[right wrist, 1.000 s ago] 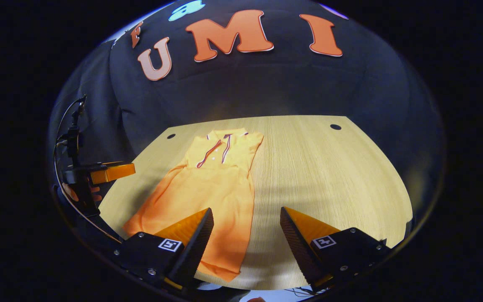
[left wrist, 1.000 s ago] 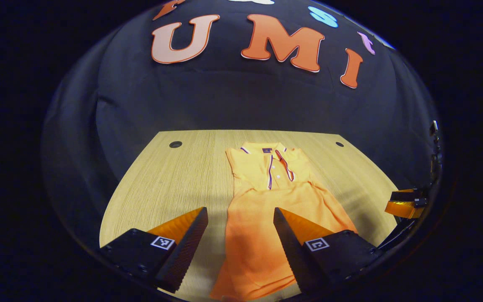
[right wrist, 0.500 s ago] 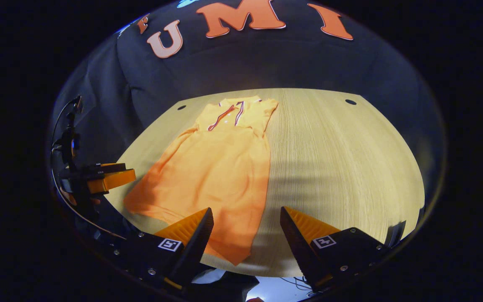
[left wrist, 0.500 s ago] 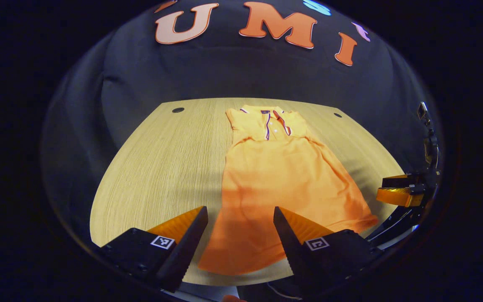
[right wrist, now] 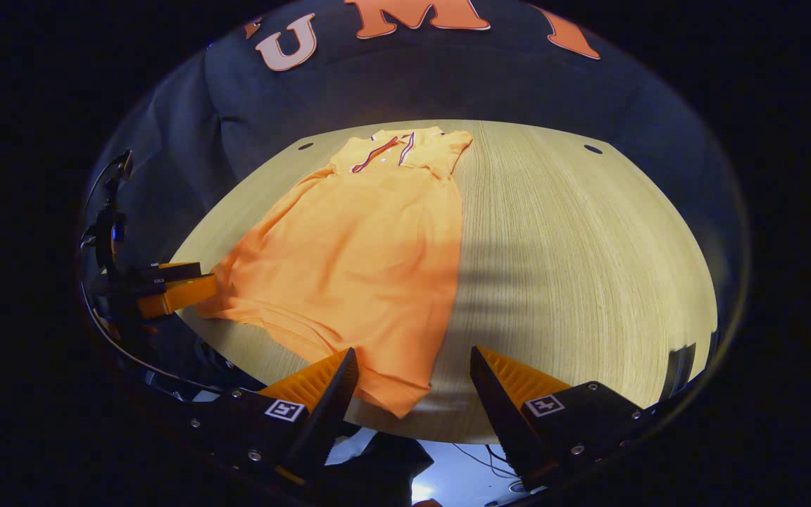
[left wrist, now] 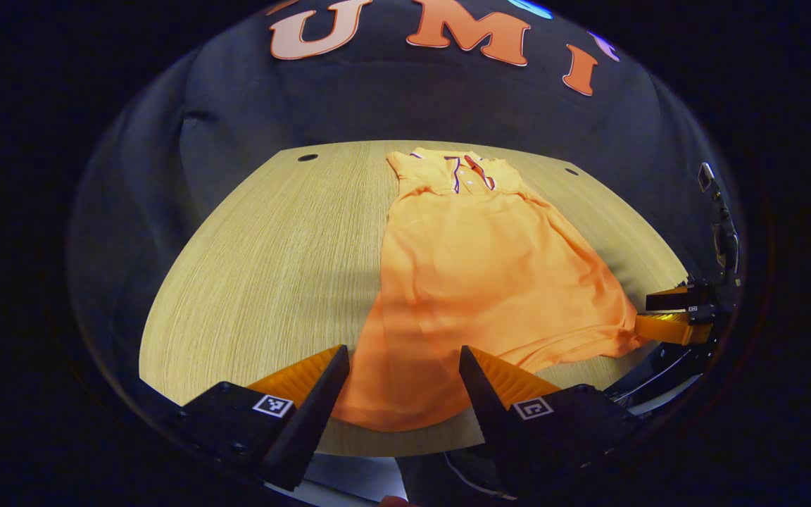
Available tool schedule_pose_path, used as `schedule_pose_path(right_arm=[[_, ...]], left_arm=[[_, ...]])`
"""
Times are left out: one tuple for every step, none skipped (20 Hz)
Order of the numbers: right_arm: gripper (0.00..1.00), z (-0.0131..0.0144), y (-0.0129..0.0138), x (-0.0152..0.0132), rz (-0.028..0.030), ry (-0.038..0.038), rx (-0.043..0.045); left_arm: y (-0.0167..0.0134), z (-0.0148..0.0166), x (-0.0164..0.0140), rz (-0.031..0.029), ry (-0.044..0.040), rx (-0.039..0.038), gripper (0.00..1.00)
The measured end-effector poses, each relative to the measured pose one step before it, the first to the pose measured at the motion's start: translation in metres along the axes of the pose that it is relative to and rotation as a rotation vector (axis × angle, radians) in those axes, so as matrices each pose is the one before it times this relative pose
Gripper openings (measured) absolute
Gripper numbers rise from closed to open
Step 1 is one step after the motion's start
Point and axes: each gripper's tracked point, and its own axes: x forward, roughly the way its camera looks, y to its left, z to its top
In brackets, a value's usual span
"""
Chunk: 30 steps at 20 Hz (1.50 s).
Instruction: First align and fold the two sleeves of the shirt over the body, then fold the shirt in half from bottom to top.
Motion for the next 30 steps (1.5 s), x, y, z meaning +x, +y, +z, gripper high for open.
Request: schedule_pose_path(right_arm=[[0.98,-0.00596,0.00365,0.00031,0.00276,0.00628,-0.00505],[0.98,-0.00918,0.00165,0.00127,-0.00580,0.02361,-0.00663],[0.98,0.00144,-0.00198,-0.00347,-0.02306,-0.01524,-0.02103],[0.98,0.00058,-0.00016,0.00427,-0.01347,0.00204,-0.00981],[0.95,-0.00091,0.00035,-0.00001,-0.01721,-0.01107,-0.01443],[0.96,0.00070,-0.00061,0.00036,-0.01174,-0.00538,-0.01443],[0.95,0.00077,0.00058,-0.00039,-0.00404,-0.02068,-0.00290],[0.95,-0.00082,-0.00022,0.00131,-0.00715,-0.00044,0.01480],[0.94,0.00077,-0.00060,0.00020,-0.00775,-0.00979,0.01548],[0.94,0.00017,-0.00017,0.00101,-0.00099,-0.00346,0.00502],[0.92,0.00102,0.00120,0.00144,0.00475,-0.00245,-0.00292],[0.86,0.00116,0.00239,0.00146,0.01301,0.00736,-0.01268],[0.83,-0.00004,0.00348,0.00174,0.01385,0.01385,-0.01218],[0.67,0.00084,0.00081,0.00036,0.00148,0.00627,0.00789],[0.58,0.00162,-0.00028,0.00007,-0.00049,0.00931,0.01964],[0.41,0.00065,-0.00209,0.00064,-0.00734,0.00429,0.02516],[0.40,-0.00041,-0.00353,-0.00032,-0.01487,0.00952,0.03250],[0.28,0.00034,-0.00111,0.00035,0.00451,0.00607,0.04288],[0.22,-0.00006,0.00070,-0.00135,0.01124,0.01276,0.02681],[0.21,0.00135,0.00110,0.00094,0.01843,0.01426,0.00637],[0.21,-0.00196,0.00016,0.00110,0.00341,0.01523,0.02338],[0.07,0.00056,0.00139,0.00203,0.01041,0.00944,0.01948],[0.07,0.00043,0.00008,-0.00086,0.00856,0.01485,0.00220],[0.07,0.00029,0.00167,0.00001,0.00649,0.00904,0.00448],[0.07,-0.00113,0.00058,-0.00262,0.00633,0.00638,-0.00147],[0.07,0.00407,0.00462,-0.00180,0.02461,-0.00776,0.00402],[0.11,0.00378,0.00562,-0.00283,0.01737,-0.00772,-0.00139],[0.07,0.00597,0.00052,-0.00180,0.00363,-0.01506,-0.00388],[0.07,0.00309,0.00547,-0.00244,0.03078,0.00014,0.01502],[0.07,0.00517,0.00387,-0.00069,0.01963,-0.01178,0.03091]], left_arm=[[0.00131,-0.00711,0.00311,0.00363,0.00791,0.00131,0.97],[0.00056,-0.01007,0.00304,0.00586,0.02045,0.00378,0.98],[0.00380,-0.00664,0.00021,0.01916,0.00487,0.01644,0.97],[-0.00173,0.00959,-0.00062,-0.00971,-0.05659,0.02419,0.98],[-0.00364,-0.00409,0.00139,-0.01130,-0.01263,0.01823,0.96],[-0.00090,0.00712,0.00080,-0.00912,-0.05154,0.01268,0.96],[0.00120,-0.00245,0.00523,0.00063,-0.00050,-0.00466,0.97],[0.00136,0.00284,0.00364,0.00395,-0.00656,-0.00686,0.96],[0.00067,0.00128,0.00237,0.00473,-0.00361,-0.00244,0.97],[0.00061,0.00363,0.00274,0.00817,-0.01390,-0.00498,0.96],[-0.00107,0.00239,0.00431,0.00560,-0.00412,-0.00646,0.97],[-0.00252,0.00297,0.00336,-0.00012,-0.00614,0.00107,0.91],[-0.00622,0.00078,0.00146,-0.01108,0.00519,0.01039,0.87],[-0.00702,0.00283,-0.00024,-0.01708,0.00463,0.01645,0.76],[-0.00658,-0.00074,0.00412,-0.01740,0.01210,0.01619,0.66],[-0.00411,0.00218,0.00006,-0.00732,0.01054,0.01270,0.48],[-0.00406,-0.00045,-0.00093,-0.00598,0.01253,0.00682,0.38],[-0.00137,0.00241,0.00068,0.01502,0.00807,0.00432,0.23],[0.00039,-0.00064,0.00226,0.01451,0.01387,0.00060,0.14],[-0.00060,0.00104,0.00091,0.00288,0.00851,-0.00079,0.12],[-0.00161,0.00003,0.00022,-0.00446,0.01052,-0.00952,0.12],[-0.00087,0.00055,-0.00003,0.00064,0.01363,-0.01606,0.10],[-0.00054,-0.00041,0.00042,-0.00313,0.01270,-0.00188,0.02],[0.00013,0.00201,0.00008,-0.00384,0.00820,-0.00393,0.02],[-0.00121,-0.00056,0.00077,-0.00983,0.01904,-0.01314,0.01],[-0.00199,0.00673,-0.00373,-0.01530,-0.01211,-0.01688,0.01],[-0.00287,0.00922,-0.00172,-0.01183,-0.01743,-0.00852,0.01],[0.00010,0.01027,-0.00270,-0.00023,-0.01418,0.00017,0.01],[-0.00225,0.01028,-0.00412,-0.01098,-0.01566,-0.00127,0.01],[-0.00219,0.00951,-0.00309,-0.00701,-0.01956,-0.00253,0.01]])
